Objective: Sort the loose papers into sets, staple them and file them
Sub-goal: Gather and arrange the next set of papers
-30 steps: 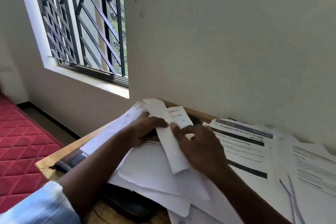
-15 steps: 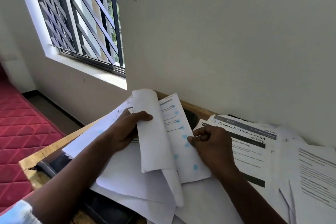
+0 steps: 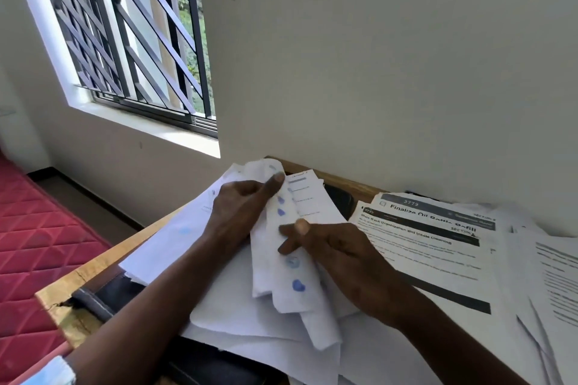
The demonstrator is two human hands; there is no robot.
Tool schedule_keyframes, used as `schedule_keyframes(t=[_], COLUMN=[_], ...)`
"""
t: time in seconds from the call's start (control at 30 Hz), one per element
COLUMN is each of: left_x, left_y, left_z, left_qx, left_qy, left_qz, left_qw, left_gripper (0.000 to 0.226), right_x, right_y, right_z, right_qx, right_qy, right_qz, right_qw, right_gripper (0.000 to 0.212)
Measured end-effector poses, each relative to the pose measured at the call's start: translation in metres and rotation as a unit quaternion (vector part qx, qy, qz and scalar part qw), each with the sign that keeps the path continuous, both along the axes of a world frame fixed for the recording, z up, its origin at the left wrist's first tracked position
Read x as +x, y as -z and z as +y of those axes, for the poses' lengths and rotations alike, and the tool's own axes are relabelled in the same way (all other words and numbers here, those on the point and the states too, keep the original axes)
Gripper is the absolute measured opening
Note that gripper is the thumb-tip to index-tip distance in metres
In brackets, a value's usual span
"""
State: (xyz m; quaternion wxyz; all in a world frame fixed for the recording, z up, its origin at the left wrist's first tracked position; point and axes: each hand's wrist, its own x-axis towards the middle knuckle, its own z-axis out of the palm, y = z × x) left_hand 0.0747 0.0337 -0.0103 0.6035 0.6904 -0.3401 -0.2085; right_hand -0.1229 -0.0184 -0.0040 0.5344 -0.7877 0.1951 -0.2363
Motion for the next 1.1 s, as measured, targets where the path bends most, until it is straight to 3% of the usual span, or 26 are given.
schedule_keyframes(t=[0.03,0.1,0.17,0.23,0.33,0.4,0.53,0.63,0.73,0.8,0.93,1.0,1.07,1.1], left_x=[0.001,0.002,0.005,0.004,0.001,0.0,0.001,0.001,0.0,-0.001,0.001,0.004,0.005,0.005], left_y=[0.002,0.003,0.004,-0.002,-0.004,-0.003,-0.001,0.0,-0.005,-0.006,-0.006,-0.005,-0.005,-0.005], left_z=[-0.001,-0.001,-0.002,0.002,0.005,0.006,0.005,0.003,0.003,0.003,0.002,0.001,0.002,0.003], left_qx=[-0.005,-0.009,-0.014,-0.031,-0.034,-0.036,-0.016,0.003,0.022,0.026,0.026,0.013,0.005,0.005], left_qy=[-0.01,-0.026,-0.028,-0.029,-0.046,-0.046,-0.021,-0.002,0.003,0.0,0.0,-0.014,-0.032,-0.038], left_qz=[-0.004,0.013,0.066,0.115,0.096,0.055,0.03,0.035,0.023,0.036,0.053,0.074,0.097,0.102], left_qw=[1.0,1.0,0.997,0.993,0.994,0.997,0.999,0.999,0.999,0.999,0.998,0.997,0.995,0.994], left_gripper=[0.039,0.038,0.031,0.017,0.048,0.058,0.025,0.013,0.037,0.04,0.022,0.014,0.011,0.009], right_x=[0.001,0.0,-0.007,-0.014,-0.017,-0.015,-0.011,-0.008,-0.001,0.003,0.008,0.009,0.009,0.007], right_y=[0.002,0.007,0.011,0.015,0.015,0.015,0.008,0.007,0.013,0.019,0.02,0.013,0.009,0.008], right_z=[0.0,-0.013,-0.031,-0.044,-0.048,-0.047,-0.039,-0.023,-0.01,-0.005,0.005,0.012,0.007,0.002], right_qx=[-0.001,-0.072,-0.185,-0.167,-0.065,-0.057,-0.122,-0.219,-0.285,-0.295,-0.239,-0.141,-0.056,-0.067], right_qy=[0.026,0.19,0.307,0.301,0.283,0.293,0.323,0.315,0.265,0.237,0.182,0.13,0.17,0.221], right_qz=[-0.022,-0.009,0.102,0.177,0.127,0.086,0.042,0.024,-0.004,-0.012,-0.044,-0.077,-0.07,-0.032], right_qw=[0.999,0.979,0.928,0.922,0.949,0.951,0.937,0.923,0.921,0.926,0.953,0.978,0.981,0.972], right_gripper=[0.05,0.038,0.032,0.041,0.035,0.027,0.013,0.01,0.011,0.02,0.025,0.046,0.064,0.063])
